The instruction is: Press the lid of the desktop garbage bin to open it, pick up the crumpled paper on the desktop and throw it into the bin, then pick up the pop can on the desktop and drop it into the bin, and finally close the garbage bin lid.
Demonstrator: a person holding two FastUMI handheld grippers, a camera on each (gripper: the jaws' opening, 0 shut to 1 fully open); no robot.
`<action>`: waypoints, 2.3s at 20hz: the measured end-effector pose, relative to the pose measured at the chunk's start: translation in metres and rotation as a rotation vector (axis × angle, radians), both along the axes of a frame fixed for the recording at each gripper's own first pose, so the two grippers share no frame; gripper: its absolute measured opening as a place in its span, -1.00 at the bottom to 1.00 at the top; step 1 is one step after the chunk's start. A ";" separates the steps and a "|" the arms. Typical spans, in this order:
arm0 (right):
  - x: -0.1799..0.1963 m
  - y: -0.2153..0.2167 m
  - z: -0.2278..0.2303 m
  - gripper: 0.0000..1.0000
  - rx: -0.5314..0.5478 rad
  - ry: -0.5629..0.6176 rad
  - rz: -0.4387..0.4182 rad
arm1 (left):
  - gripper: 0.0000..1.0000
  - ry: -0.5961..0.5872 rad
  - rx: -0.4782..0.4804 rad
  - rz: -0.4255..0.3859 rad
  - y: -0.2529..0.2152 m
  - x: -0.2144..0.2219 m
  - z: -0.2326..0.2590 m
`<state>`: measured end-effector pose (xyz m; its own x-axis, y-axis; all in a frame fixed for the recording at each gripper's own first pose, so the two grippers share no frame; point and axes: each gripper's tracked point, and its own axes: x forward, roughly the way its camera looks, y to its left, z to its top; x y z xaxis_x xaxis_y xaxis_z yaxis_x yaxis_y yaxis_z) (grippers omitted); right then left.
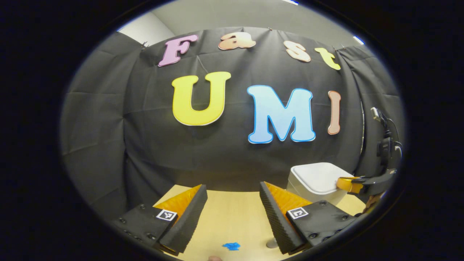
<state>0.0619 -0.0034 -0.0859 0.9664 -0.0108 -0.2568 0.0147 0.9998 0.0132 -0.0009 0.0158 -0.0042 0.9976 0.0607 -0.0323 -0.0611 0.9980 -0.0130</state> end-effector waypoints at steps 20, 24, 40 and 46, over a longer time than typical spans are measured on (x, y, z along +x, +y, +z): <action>-0.017 0.012 0.058 -0.97 0.003 -0.175 0.051 | 0.89 0.002 -0.015 -0.014 -0.004 -0.004 -0.002; -0.018 0.013 0.064 -0.97 0.004 -0.203 0.042 | 0.90 0.009 -0.012 -0.017 -0.002 -0.004 -0.006; -0.023 0.013 0.082 0.90 0.030 -0.264 0.038 | 0.92 0.085 -0.017 -0.033 0.007 0.004 -0.049; -0.030 0.015 0.081 0.90 0.008 -0.261 0.036 | 0.91 0.131 -0.054 -0.040 0.012 0.014 -0.094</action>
